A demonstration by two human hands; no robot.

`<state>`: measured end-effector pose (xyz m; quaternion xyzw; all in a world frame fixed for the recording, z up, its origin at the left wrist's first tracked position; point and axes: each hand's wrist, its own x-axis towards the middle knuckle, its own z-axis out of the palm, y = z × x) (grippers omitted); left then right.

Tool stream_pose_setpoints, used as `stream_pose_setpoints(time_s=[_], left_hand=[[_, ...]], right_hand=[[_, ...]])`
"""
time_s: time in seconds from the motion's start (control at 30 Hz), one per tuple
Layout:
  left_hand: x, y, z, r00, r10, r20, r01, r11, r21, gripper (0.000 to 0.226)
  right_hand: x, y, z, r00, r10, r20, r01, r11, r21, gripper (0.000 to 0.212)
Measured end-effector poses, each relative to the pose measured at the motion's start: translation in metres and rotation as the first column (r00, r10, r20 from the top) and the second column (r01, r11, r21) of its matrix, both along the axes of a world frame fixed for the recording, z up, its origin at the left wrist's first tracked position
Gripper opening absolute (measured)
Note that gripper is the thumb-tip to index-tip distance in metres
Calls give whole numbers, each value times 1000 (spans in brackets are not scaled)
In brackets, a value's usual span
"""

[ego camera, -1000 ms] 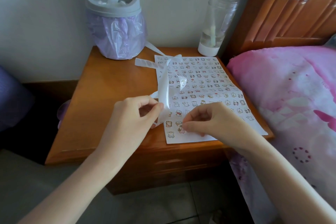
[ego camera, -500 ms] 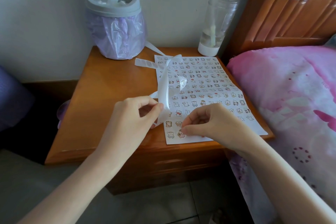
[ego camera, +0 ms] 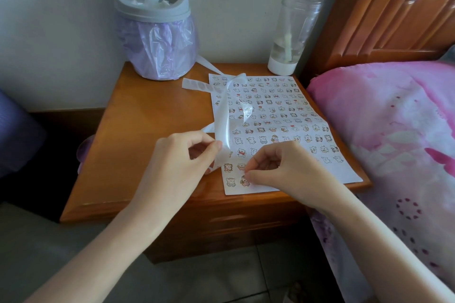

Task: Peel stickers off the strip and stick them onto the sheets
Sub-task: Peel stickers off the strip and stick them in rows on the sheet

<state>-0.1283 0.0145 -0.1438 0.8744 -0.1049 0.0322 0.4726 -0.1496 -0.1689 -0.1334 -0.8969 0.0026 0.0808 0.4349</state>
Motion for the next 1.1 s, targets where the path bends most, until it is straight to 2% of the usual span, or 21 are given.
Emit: stream_pose_setpoints(time_s=[0.2,0.43,0.5,0.63,0.73,0.77,0.83,0.9,0.97,1.1], left_hand=[[0,0,0,1000,6,1,-6,1000,6,18],[0,0,0,1000,2,-3,-2,1000,4,16],[0,0,0,1000,-2,-6,2,1000,2,16],[0,0,-1,1000,-1,-10,1,1000,0,15],[0,0,-1,1000,1,-10,-1,1000,-1,15],[0,0,-1,1000,2,-8,-2,1000,0,15],[0,0,-2,1000,3,-3,-3,1000,2,16],[0,0,-2,1000,5,-3,-5,1000,9,17],[0,0,-2,1000,10,-9,-10,1000,16,16],[0,0,-2,1000,9,-18,-8,1000,16,15]], right_hand=[[-2,3,-4,998,18,63,-14,998,-57,4],[2,4,-8,996,14,88,-1,989,-150,34],[3,4,-7,997,35,75,-22,986,-164,32],[6,-6,-5,996,87,-3,-87,994,-68,23],[6,-4,-5,998,59,7,-59,996,-74,25],[5,0,-5,999,29,20,-26,994,-109,32],[3,11,-8,997,-3,73,24,956,-294,49],[1,18,-9,990,21,137,44,890,-453,54],[2,16,-10,992,28,119,24,911,-412,49],[7,0,-8,996,82,23,-76,977,-201,33]])
